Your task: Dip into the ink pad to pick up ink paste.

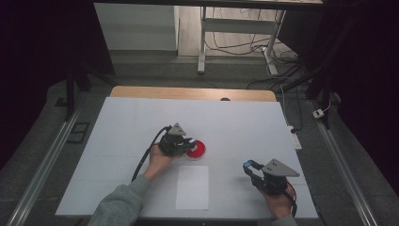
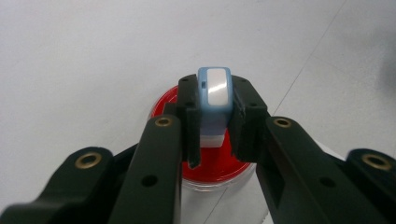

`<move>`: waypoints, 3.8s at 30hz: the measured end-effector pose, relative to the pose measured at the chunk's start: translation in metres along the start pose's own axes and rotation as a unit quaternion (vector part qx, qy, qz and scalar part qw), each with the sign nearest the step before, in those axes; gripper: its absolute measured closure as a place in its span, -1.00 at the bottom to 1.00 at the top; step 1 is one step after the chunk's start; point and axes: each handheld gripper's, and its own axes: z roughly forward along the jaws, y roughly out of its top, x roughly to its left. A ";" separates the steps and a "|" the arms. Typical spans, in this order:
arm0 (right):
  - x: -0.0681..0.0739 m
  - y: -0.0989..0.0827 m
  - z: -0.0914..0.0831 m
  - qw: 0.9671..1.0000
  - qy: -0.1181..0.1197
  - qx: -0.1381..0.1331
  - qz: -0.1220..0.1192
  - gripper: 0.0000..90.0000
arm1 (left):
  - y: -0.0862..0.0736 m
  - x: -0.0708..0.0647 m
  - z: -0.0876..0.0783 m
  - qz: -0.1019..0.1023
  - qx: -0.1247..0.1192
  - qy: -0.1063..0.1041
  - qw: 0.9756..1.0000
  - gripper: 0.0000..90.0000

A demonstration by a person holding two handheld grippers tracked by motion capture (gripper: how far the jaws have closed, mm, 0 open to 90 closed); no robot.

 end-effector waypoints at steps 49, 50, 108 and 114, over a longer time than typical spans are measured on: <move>0.000 0.000 0.000 1.000 0.000 -0.002 0.000 0.45 | 0.000 -0.003 0.001 0.009 0.007 0.009 1.000 0.69; 0.000 0.000 0.000 1.000 0.000 -0.002 0.000 0.45 | 0.000 -0.004 0.001 0.011 0.007 0.010 1.000 0.69; 0.001 0.002 -0.003 1.000 -0.001 -0.006 0.000 0.45 | 0.011 -0.002 -0.050 -0.020 -0.064 -0.019 0.998 0.69; 0.000 0.002 -0.004 1.000 -0.001 -0.008 0.001 0.45 | 0.010 -0.003 -0.055 -0.017 -0.065 -0.023 0.997 0.69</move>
